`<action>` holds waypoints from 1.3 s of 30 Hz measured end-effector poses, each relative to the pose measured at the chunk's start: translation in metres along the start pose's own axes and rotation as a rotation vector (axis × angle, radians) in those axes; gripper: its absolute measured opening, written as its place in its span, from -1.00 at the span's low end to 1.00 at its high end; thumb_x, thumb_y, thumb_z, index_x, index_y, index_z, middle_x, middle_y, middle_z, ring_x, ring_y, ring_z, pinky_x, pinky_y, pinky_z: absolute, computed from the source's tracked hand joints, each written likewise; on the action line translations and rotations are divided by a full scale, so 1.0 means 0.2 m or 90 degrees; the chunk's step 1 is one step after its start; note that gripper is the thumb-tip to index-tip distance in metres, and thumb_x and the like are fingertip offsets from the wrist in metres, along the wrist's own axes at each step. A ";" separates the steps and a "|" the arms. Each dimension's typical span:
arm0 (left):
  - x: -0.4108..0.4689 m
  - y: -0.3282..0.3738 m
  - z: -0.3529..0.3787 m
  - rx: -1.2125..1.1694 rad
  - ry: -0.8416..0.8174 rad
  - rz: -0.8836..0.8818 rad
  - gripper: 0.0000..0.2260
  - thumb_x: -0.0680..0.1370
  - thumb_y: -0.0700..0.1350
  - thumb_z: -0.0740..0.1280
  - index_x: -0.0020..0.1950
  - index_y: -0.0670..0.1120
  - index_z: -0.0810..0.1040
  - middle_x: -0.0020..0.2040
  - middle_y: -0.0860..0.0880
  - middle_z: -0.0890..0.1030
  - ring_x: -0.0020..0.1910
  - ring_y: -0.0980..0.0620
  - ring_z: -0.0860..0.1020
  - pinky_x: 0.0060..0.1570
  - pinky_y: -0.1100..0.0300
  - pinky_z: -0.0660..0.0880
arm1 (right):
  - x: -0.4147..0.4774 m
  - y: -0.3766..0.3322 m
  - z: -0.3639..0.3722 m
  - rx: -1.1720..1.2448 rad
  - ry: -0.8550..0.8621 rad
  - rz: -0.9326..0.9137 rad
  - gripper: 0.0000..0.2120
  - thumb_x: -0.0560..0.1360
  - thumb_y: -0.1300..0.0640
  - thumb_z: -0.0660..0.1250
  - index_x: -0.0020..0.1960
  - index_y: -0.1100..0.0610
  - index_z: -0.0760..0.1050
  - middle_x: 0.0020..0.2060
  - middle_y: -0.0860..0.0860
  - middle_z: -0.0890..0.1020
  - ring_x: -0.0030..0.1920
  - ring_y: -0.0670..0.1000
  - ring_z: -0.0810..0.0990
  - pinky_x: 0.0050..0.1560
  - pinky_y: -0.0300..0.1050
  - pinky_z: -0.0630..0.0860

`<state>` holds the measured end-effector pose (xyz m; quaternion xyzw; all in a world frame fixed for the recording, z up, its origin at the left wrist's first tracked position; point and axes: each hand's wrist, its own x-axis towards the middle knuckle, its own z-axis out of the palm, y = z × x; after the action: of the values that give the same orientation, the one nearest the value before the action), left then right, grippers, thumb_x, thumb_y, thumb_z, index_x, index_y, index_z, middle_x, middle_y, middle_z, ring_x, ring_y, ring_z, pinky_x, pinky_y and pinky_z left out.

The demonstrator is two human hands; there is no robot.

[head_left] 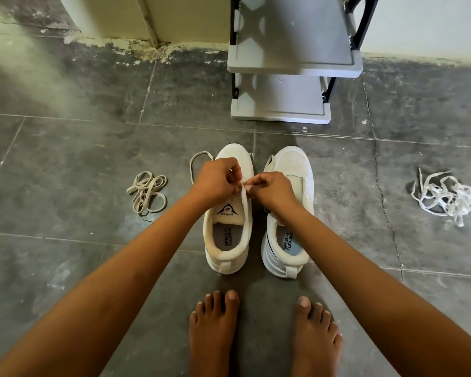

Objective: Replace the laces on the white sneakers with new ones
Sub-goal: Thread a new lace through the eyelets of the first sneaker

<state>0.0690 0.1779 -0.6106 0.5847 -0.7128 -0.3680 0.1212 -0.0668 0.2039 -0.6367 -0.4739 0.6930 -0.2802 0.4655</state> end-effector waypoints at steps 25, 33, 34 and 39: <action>-0.14 -0.11 -0.04 0.272 0.044 -0.032 -0.85 0.44 -0.06 0.39 -0.06 -0.09 0.52 -0.14 -0.09 0.62 -0.18 -0.05 0.53 -0.27 0.20 0.36 | -0.09 -0.54 -0.48 0.524 0.140 -0.265 -0.80 0.62 0.21 0.05 -0.16 0.08 0.32 -0.44 -0.09 0.59 -0.46 -0.12 0.52 -0.36 -0.26 0.49; -0.12 -0.16 -0.01 0.185 0.097 -0.056 -0.83 0.46 -0.04 0.38 0.00 -0.07 0.59 -0.16 -0.03 0.62 -0.15 -0.04 0.57 -0.18 0.15 0.47 | -0.04 -0.13 -0.07 -0.334 -0.068 -0.113 -0.73 0.56 0.08 0.26 0.15 0.22 0.53 0.10 0.14 0.60 0.10 0.13 0.55 0.08 -0.08 0.44; -0.13 -0.17 0.00 0.188 0.105 -0.054 -0.84 0.47 -0.05 0.36 -0.01 -0.07 0.60 -0.14 -0.05 0.64 -0.14 -0.04 0.57 -0.17 0.15 0.47 | -0.04 -0.10 -0.04 -0.351 -0.068 -0.108 -0.74 0.55 0.08 0.28 0.12 0.22 0.56 0.09 0.15 0.61 0.08 0.13 0.56 0.09 -0.05 0.46; -0.13 -0.16 -0.01 0.187 0.101 -0.054 -0.85 0.47 -0.08 0.34 -0.03 -0.10 0.62 -0.14 -0.08 0.65 -0.13 -0.07 0.57 -0.20 0.17 0.42 | -0.02 -0.06 -0.03 -0.316 -0.006 -0.140 -0.84 0.51 0.14 0.32 -0.01 0.21 0.60 0.00 0.14 0.62 0.00 0.13 0.56 0.01 -0.08 0.44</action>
<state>0.1010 0.1997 -0.6243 0.6531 -0.7215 -0.2174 0.0747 -0.0660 0.2019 -0.6227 -0.6472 0.6828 -0.1482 0.3048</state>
